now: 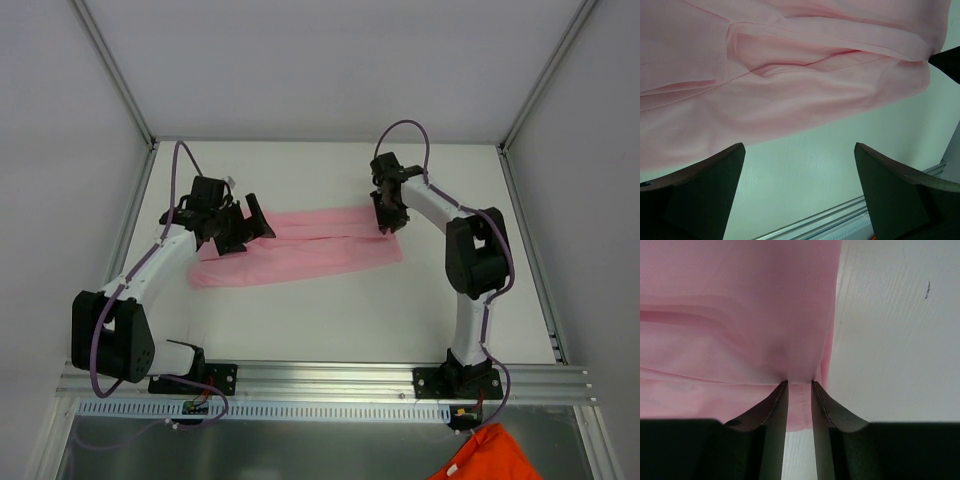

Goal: Fold and stack the t-shirts
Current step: Fold the other side of the tshirt into a rectangle

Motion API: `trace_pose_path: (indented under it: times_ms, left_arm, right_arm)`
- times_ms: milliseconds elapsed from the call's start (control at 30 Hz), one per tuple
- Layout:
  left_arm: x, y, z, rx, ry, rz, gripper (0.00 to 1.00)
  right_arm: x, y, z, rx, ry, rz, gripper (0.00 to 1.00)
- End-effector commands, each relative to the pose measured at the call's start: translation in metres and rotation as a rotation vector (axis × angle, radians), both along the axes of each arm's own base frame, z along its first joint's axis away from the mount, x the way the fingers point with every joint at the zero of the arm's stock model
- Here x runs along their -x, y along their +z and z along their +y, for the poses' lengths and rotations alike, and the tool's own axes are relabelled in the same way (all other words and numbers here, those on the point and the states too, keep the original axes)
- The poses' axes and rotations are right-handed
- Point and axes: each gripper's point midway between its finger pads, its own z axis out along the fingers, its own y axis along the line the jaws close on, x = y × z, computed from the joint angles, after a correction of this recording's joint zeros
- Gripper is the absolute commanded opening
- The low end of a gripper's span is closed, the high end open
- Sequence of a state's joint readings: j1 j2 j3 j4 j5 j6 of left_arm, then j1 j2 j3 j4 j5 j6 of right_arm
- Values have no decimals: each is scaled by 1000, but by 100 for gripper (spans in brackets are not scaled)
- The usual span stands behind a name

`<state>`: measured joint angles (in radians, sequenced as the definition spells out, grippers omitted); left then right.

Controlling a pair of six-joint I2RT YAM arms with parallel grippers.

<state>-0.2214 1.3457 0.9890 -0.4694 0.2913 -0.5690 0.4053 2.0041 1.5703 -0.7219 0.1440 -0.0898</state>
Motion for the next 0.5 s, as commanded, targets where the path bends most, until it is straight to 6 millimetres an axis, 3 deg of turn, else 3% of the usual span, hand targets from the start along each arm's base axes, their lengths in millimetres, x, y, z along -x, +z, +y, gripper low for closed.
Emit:
trace_pose_path:
  times_ms: [0,267,367,400,467]
  left_arm:
    - [-2,24,-3,30,-11,-40,93]
    - [-3,29,2,0,-4,-35,93]
    - [-3,31,4,-7,-4,-32,93]
    - [-4,30,4,-9,-4,-31,93]
    - [-4,29,5,-15,1,-29,93]
  right_arm:
    - [-5,-4,1,-6,-4,-2,28]
    - [-15,-13,7,-16,10,9,28]
    - [-20,-15,10,-22,19,18,14]
    - [-21,-18,12,-27,23,27,1]
    - [-25,-16,15,-37,31,21,1]
